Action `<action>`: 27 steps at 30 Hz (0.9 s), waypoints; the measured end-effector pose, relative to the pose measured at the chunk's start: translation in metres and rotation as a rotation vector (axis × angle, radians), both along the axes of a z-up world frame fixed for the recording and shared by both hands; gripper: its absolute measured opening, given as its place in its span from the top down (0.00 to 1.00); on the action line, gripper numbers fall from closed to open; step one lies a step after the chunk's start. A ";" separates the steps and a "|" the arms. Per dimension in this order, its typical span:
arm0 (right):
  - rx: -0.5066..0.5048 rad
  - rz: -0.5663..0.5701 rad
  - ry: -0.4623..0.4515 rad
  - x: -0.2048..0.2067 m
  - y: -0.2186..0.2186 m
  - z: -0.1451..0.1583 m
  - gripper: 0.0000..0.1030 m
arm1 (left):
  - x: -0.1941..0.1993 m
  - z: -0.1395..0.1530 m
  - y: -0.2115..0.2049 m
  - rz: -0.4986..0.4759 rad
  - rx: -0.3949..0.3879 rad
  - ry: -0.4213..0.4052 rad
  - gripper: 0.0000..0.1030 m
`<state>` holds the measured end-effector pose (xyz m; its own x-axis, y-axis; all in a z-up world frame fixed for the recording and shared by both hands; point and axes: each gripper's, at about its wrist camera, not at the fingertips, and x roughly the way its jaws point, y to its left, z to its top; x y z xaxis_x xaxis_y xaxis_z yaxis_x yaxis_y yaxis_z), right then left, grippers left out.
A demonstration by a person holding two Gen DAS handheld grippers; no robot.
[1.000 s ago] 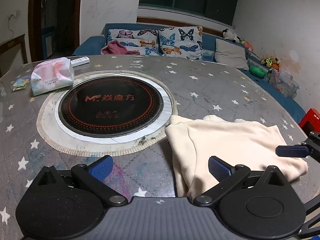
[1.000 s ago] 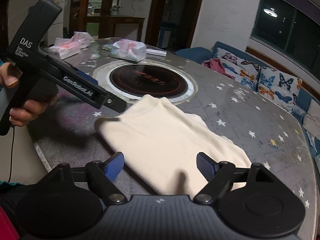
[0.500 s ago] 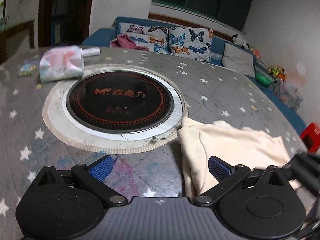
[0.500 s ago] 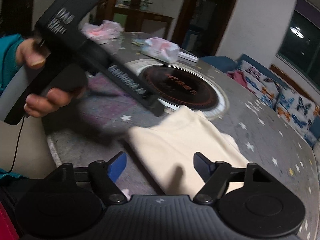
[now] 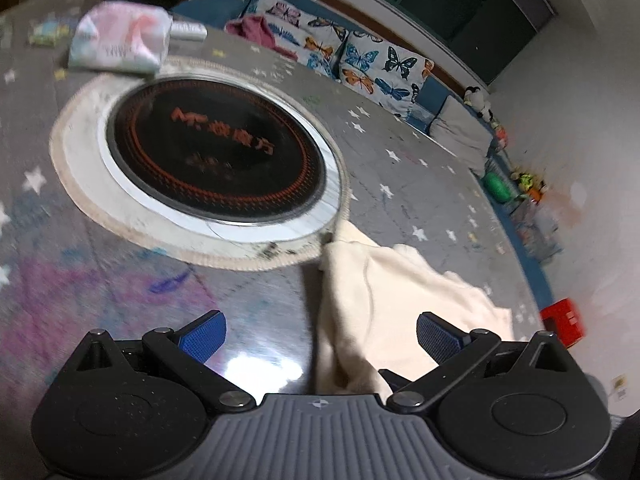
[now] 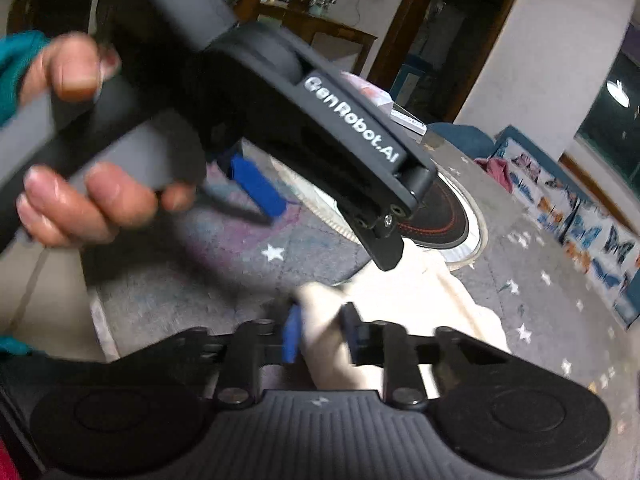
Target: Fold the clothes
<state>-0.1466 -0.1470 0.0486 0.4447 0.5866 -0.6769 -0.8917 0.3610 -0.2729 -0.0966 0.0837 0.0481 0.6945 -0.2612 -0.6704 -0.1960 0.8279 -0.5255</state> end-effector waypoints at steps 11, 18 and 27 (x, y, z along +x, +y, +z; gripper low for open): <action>0.213 -0.111 0.169 0.025 -0.048 0.036 0.86 | 0.024 -0.018 -0.012 0.038 -0.302 0.063 0.11; 0.236 -0.093 0.210 0.023 -0.058 0.033 0.86 | 0.036 -0.032 -0.026 0.026 -0.353 0.093 0.72; 0.326 -0.255 0.247 0.045 -0.105 0.034 0.78 | 0.038 -0.033 -0.024 0.018 -0.308 0.088 0.81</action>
<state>-0.1011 -0.2518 0.0829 0.4512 0.6792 -0.5790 -0.7876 0.6081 0.0995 -0.0589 0.0594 0.0149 0.6436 -0.4492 -0.6196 -0.2652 0.6286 -0.7311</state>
